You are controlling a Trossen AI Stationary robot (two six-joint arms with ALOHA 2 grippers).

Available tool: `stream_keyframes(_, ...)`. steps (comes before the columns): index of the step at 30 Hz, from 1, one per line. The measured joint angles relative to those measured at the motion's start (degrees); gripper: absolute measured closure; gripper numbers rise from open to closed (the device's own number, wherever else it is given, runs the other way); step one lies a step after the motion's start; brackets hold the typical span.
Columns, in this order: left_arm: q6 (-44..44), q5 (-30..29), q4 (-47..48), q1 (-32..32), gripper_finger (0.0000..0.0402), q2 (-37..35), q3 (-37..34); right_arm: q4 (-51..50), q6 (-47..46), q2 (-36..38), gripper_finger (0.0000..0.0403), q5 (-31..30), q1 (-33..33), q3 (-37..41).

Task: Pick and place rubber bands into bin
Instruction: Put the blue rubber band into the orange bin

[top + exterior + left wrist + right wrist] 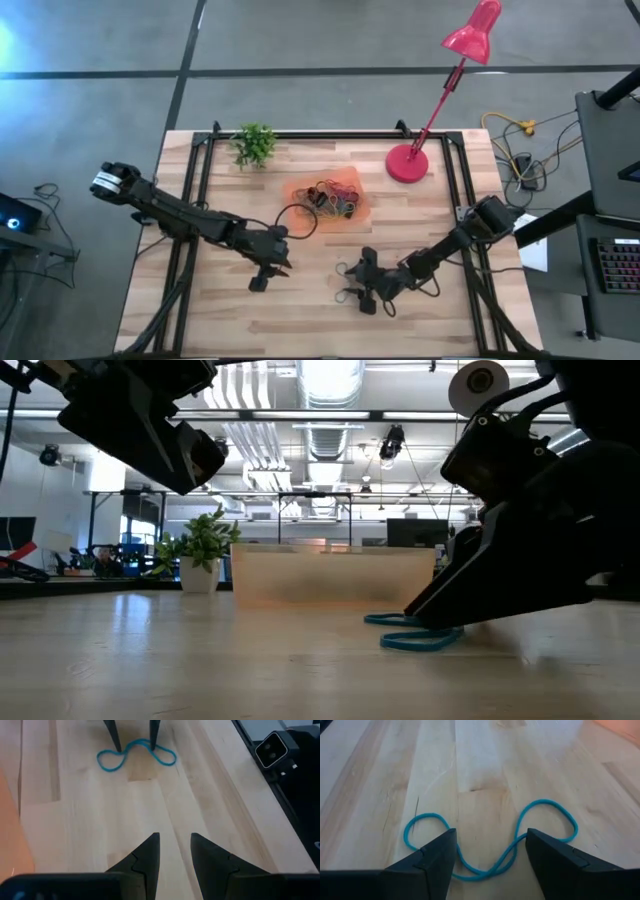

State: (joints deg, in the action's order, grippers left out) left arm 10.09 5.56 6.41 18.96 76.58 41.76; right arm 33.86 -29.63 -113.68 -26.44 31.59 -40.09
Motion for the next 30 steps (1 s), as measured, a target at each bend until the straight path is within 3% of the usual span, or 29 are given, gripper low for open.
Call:
stream_keyframes(10,-0.3,-0.1,-0.6,0.0,0.0308,0.0,0.1,-3.3,0.0,-1.1,0.0217,0.2,0.0,-1.2)
stream_keyframes(24,-1.8,0.0,-1.8,0.0,0.0308,0.1,0.1,-4.8,-0.1,-0.8,0.0386,0.1,-0.1,-0.9)
stream_keyframes(30,-1.8,0.0,-1.9,0.0,0.0308,0.1,0.1,-5.4,2.6,1.2,0.0394,0.3,-0.1,-0.8)
